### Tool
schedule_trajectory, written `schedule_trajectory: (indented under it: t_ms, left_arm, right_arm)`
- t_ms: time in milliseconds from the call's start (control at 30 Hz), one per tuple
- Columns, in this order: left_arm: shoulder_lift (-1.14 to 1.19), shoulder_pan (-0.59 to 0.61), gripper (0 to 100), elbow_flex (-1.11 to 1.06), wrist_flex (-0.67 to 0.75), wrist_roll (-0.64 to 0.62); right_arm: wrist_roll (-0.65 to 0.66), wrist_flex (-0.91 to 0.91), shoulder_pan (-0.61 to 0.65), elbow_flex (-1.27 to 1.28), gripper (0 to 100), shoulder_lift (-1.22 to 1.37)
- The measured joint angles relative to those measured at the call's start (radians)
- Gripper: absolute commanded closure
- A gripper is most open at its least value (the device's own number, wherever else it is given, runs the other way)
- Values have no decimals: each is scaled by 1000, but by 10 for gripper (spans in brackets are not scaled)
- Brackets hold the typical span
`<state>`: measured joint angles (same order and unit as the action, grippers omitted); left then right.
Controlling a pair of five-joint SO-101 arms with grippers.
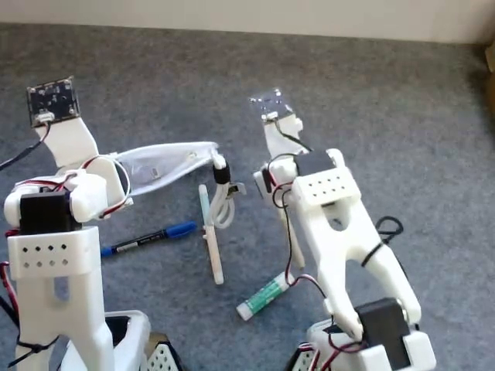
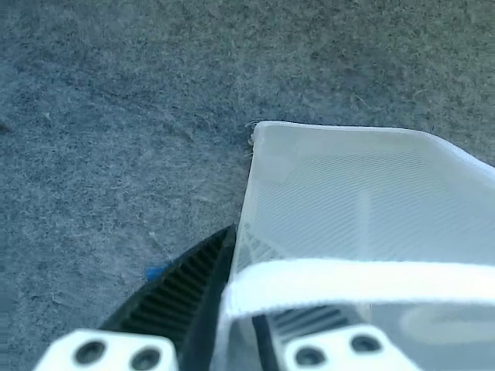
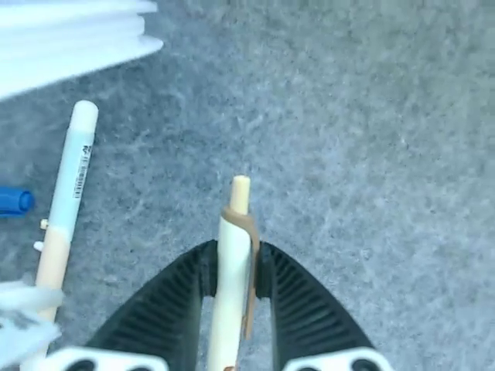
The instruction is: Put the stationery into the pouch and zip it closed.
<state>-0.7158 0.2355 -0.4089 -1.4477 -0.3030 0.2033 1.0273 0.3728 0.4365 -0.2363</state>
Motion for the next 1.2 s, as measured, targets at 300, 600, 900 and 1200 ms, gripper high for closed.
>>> schedule_trajectory:
  t_ms: [300,600,900,1200]
  left_arm:
    - [11,6,995,71,-68,109]
    - [11,6,995,138,-178,230]
    - [11,6,995,138,-181,236]
    - [15,6,995,186,-215,236]
  right_arm:
    - [0,0,-18,106,994,-259]
    - [-54,0,-18,189,994,-571]
    - [-249,0,-18,212,994,-741]
    - [-374,-78,-18,212,994,-819]
